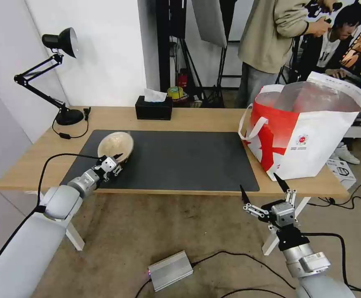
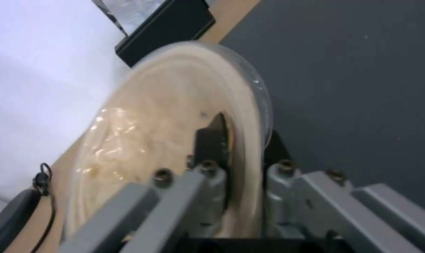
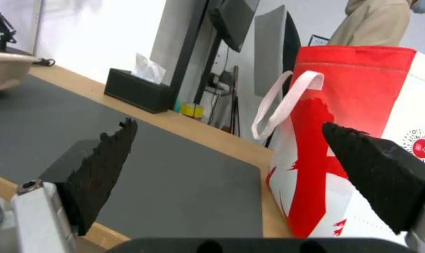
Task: Pick up the trash from the table and place it into the takeout bag.
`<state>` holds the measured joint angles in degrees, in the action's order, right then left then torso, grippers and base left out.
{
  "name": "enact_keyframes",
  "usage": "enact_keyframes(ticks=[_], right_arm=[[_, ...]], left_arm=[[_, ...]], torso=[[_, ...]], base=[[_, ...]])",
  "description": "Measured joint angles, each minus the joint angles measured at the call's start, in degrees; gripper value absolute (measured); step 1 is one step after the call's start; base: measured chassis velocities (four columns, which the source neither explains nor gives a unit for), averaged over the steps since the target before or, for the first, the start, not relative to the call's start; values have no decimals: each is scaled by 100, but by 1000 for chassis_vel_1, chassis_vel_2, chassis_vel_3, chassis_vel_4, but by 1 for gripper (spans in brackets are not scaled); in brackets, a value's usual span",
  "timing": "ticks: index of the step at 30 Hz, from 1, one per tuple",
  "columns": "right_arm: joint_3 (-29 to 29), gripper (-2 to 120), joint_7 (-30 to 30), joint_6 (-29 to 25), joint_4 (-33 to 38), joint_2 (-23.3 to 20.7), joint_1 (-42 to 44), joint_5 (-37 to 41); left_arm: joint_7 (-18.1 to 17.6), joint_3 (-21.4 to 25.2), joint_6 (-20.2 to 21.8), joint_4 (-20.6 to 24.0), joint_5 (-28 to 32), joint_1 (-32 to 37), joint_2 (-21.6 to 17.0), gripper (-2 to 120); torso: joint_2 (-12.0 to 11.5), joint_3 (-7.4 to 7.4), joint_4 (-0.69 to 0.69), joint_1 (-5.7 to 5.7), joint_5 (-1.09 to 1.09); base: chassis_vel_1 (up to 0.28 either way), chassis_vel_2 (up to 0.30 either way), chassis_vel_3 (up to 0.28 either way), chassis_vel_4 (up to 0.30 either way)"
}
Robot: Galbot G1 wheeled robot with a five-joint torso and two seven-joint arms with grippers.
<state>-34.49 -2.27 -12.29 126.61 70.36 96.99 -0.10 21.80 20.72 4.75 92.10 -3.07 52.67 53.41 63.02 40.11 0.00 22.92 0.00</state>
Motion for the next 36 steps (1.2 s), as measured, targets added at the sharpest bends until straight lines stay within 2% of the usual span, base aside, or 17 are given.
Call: enact_keyframes(ticks=[2, 19, 30, 36], right_arm=[[0, 100, 0, 0, 0, 0, 0, 0], [0, 100, 0, 0, 0, 0, 0, 0], [0, 100, 0, 0, 0, 0, 0, 0], [0, 100, 0, 0, 0, 0, 0, 0]], left_arm=[[-9, 4, -10, -11, 1, 4, 8, 1], [16, 77, -61, 48, 36, 76, 20, 1], [22, 123, -59, 574, 392, 100, -296, 1], [-128, 87, -107, 850, 728, 84, -505, 1]], torso=[[0, 0, 0, 0, 1], [0, 0, 0, 0, -2], [0, 0, 0, 1, 0], [0, 0, 0, 1, 0]], base=[[0, 0, 0, 0], [0, 0, 0, 0], [0, 0, 0, 0], [0, 0, 0, 0]])
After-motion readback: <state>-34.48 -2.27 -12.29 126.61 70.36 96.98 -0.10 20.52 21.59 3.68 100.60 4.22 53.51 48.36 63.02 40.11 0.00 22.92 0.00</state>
